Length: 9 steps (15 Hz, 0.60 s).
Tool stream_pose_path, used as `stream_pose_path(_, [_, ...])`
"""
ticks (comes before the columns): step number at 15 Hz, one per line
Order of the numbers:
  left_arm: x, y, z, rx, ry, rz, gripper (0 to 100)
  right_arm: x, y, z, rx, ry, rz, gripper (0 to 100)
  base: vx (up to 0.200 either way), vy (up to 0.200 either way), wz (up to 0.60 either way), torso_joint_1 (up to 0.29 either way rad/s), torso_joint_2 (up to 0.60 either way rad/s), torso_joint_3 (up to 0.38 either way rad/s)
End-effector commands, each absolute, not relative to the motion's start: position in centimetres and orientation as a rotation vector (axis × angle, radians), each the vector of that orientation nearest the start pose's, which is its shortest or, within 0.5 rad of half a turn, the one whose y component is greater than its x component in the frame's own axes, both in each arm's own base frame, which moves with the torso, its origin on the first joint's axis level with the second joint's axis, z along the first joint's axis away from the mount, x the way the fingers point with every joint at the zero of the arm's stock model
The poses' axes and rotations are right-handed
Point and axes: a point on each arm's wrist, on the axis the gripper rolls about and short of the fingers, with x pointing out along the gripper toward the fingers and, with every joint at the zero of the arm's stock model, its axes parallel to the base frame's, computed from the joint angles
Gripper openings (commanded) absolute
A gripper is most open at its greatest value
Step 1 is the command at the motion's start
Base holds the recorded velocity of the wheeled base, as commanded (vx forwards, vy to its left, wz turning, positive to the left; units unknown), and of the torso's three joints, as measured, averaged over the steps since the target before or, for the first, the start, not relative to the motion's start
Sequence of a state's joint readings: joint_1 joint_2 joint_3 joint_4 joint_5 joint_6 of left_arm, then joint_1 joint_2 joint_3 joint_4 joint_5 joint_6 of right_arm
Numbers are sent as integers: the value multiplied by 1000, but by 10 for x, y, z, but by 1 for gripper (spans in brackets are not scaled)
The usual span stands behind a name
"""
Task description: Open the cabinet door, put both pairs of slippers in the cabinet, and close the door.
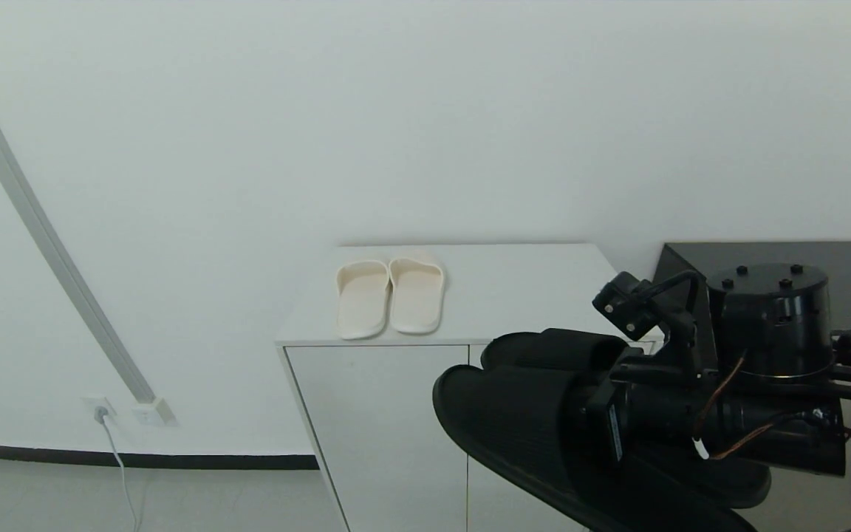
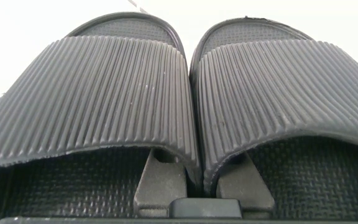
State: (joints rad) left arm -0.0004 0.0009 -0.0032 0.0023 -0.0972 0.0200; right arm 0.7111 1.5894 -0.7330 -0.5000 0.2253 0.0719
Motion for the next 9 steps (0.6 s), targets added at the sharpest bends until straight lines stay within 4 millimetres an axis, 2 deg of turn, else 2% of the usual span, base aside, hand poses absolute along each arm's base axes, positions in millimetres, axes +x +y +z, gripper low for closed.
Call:
stream_pose_path(1, [-23, -2, 76, 22, -3, -98, 0, 204, 182, 179, -25, 402, 911, 0, 0, 0, 0, 0, 0, 0])
stream_pose_path(7, [-23, -2, 76, 20, 1, -97, 0, 203, 183, 178, -27, 403, 911, 0, 0, 0, 0, 0, 0, 0])
stream_pose_path(9, [-23, -2, 76, 21, 0, -98, 0, 202, 183, 175, -31, 416, 915, 0, 0, 0, 0, -93, 232, 134])
